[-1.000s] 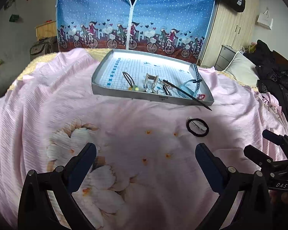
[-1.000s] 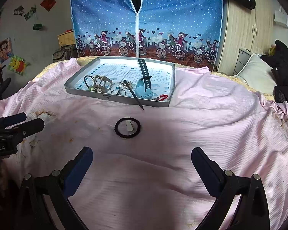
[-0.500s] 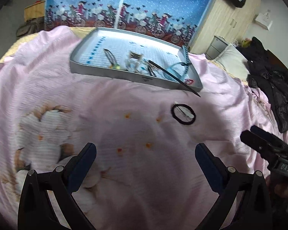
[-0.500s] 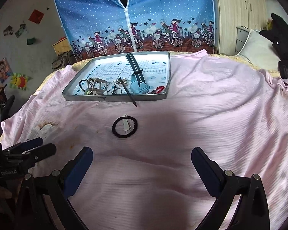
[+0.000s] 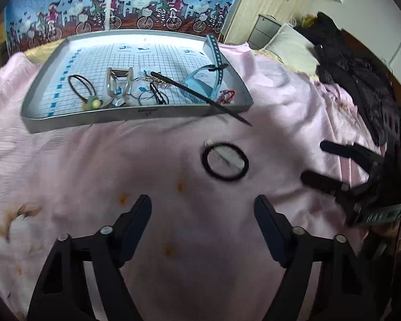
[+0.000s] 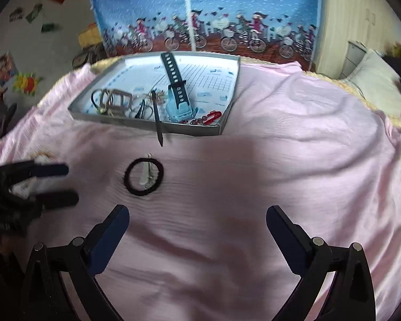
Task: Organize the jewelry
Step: 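Grasp the black hair tie with the left tool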
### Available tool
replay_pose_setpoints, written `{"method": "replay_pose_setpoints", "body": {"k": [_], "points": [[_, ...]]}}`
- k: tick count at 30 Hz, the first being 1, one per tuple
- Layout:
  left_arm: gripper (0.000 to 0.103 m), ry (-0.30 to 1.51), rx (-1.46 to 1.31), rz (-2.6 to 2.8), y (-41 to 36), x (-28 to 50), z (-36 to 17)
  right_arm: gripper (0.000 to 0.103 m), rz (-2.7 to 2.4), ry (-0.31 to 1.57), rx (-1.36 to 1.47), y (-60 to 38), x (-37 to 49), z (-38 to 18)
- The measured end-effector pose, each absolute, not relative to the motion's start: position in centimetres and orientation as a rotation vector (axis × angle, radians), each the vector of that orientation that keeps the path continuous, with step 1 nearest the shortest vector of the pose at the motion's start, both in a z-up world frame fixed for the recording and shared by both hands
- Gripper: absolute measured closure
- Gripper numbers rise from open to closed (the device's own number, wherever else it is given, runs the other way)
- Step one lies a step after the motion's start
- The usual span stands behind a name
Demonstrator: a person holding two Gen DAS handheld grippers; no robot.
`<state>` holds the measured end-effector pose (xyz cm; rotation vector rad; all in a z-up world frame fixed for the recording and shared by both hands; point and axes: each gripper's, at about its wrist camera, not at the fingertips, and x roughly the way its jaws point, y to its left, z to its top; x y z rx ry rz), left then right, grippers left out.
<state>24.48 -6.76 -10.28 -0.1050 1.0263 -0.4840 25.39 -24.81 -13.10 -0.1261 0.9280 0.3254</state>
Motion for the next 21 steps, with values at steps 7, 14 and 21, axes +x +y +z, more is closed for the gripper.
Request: {"method": "replay_pose_setpoints", "body": {"k": [7,14,21], "points": [[0.059,1.073,-0.239,-0.535,-6.8,27.9,-12.3,0.017,0.367,0.916,-0.131,-25.0,27.3,-13.9],[0.064,1.109,-0.253,-0.562,-7.1,29.7,-13.7,0.022,0.38,0.97,-0.125,-24.6,28.1,-15.0],[0.079,1.128,-0.216,-0.537,-7.3,30.2,-14.4,0.022,0.351,0.997,-0.114,-24.8,28.5,-15.6]]}}
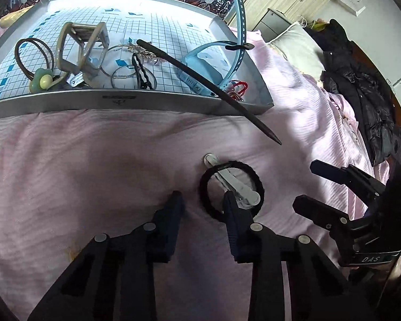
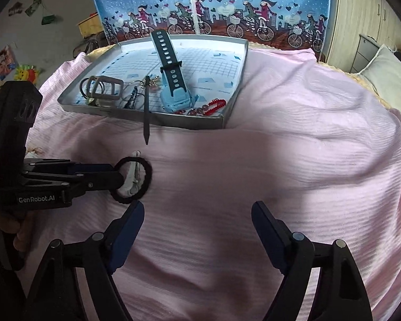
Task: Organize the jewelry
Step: 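Grasp the black hair tie with the left tool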
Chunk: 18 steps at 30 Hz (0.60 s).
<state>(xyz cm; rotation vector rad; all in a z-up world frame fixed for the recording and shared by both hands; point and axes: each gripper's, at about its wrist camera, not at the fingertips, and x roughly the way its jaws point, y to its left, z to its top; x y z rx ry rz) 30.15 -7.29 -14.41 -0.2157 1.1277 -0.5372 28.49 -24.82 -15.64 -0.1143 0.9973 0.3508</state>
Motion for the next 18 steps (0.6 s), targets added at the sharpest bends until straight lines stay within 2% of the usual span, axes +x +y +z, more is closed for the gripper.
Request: {"method": "replay_pose_setpoints", "body": {"k": [4,15,18], "points": [[0.096,1.133,-0.214,-0.523,-7.3,30.2,-14.8,0.022,0.341,1.009,-0.126,-24.7,28.5,-16.0],[0.1,1.083,-0.195,-0.428,-6.8,28.8,-14.1,0.022,0.393,0.995,-0.127,-23.6,28.2,-16.9],[0.1,1.086,-0.238,-0.408,-6.1,28.6,-14.1,0.027,0.427,0.99,-0.148,-22.7,28.1,-17.2]]}}
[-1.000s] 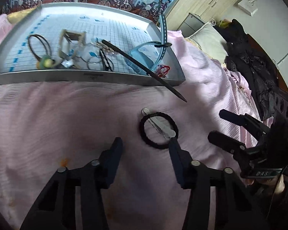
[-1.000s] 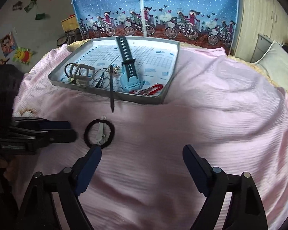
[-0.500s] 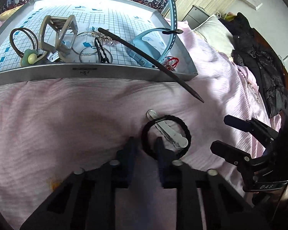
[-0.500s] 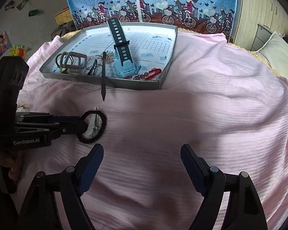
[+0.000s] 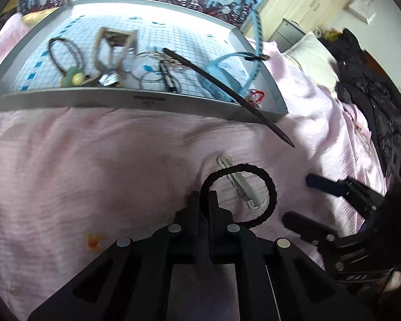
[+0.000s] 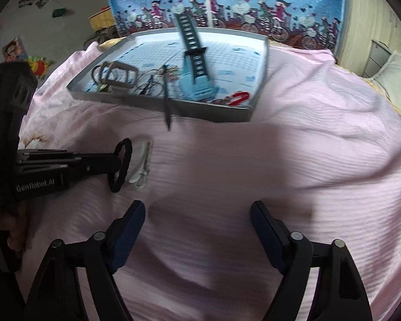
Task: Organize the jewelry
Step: 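Grasp the black hair tie with the left tool, then grasp the white hair clip with the right tool, then carry the black hair tie and white clip into the tray and open both tools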
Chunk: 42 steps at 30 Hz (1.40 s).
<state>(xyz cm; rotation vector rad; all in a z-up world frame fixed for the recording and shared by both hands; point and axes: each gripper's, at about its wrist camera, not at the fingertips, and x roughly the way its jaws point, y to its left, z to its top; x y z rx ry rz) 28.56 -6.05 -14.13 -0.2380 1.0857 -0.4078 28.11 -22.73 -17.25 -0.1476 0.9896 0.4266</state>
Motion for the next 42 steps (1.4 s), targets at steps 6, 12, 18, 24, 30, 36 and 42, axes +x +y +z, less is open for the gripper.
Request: {"method": "replay_pose_setpoints", "body": {"k": [6,12,18,24,30,36,42], "points": [[0.1,1.1,-0.416,-0.379,-3.5,28.7,-14.7,0.033,0.514,0.955,-0.177,-20.6,27.7,-17.6],[0.1,1.082,-0.4,-0.327,-2.8,28.8,-13.9,0.049,0.533,0.921,-0.206,-19.5,27.7,-17.7],[0.1,1.079,-0.403,-0.315,-2.5,28.8,-13.9,0.067,0.528,0.904,-0.157,-19.6,28.6,-17.6],[0.1,1.077,-0.394,-0.315,-2.6,28.8,-13.9,0.069,0.558,0.905,-0.166,-18.9,28.9,-17.5],[0.1,1.067,-0.385,-0.312,-2.9,28.7,-13.9,0.088,0.569,0.918,-0.185,-18.3,29.0,-18.0],[0.1,1.029,-0.399,-0.299,-2.6,28.6,-13.0,0.088,0.574,0.884,-0.164,-18.7,28.5,-16.4],[0.1,0.944,-0.419,-0.312,-2.3,28.8,-11.0,0.088,0.566,0.796,-0.075,-20.3,28.0,-13.7]]}}
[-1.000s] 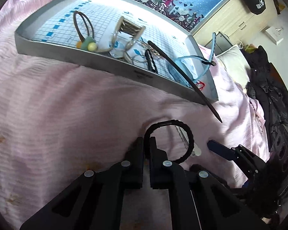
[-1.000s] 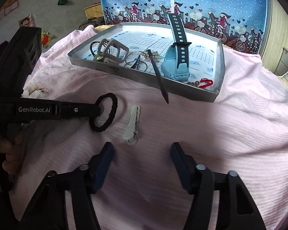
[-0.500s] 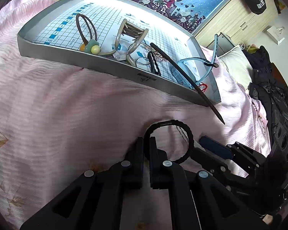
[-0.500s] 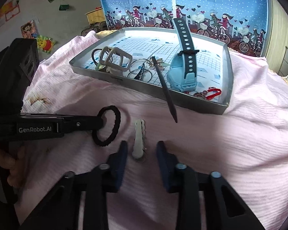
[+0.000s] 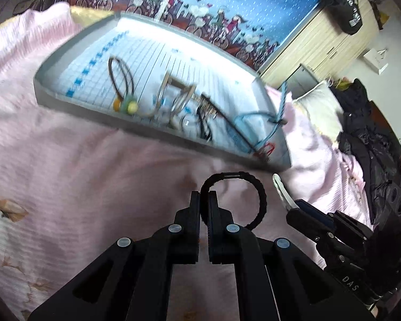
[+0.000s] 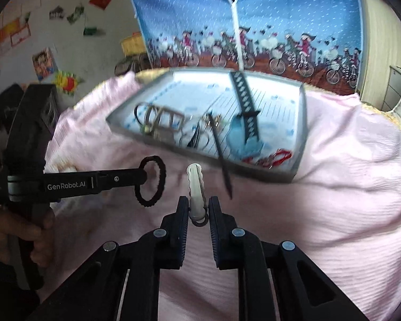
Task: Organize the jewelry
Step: 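Carry the black hair tie and white clip into the tray and open both tools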
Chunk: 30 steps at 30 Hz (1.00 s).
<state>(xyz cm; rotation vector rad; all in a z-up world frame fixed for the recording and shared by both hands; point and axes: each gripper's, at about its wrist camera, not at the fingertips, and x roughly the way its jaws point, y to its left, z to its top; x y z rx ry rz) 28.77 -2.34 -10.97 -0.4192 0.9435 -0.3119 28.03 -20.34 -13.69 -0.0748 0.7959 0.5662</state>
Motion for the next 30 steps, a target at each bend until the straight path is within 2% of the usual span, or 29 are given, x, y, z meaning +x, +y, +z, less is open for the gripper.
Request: {"method": "replay_pose_setpoints", "body": {"k": [9,18,30], "points": [[0.1,0.768,-0.348,-0.292,-3.2,31.7,-7.6,0.088,0.441,0.704,0.009,-22.6,29.6,-11.9],[0.1,0.776,-0.266,-0.269,-4.7,35.1,-9.1,0.088,0.372,0.747,0.082,-23.8,34.5,-13.0],[0.1,0.812,-0.221,-0.271,-4.7,36.8,-11.8,0.088,0.354,0.778,0.062,-23.5,35.5,-14.9]]}}
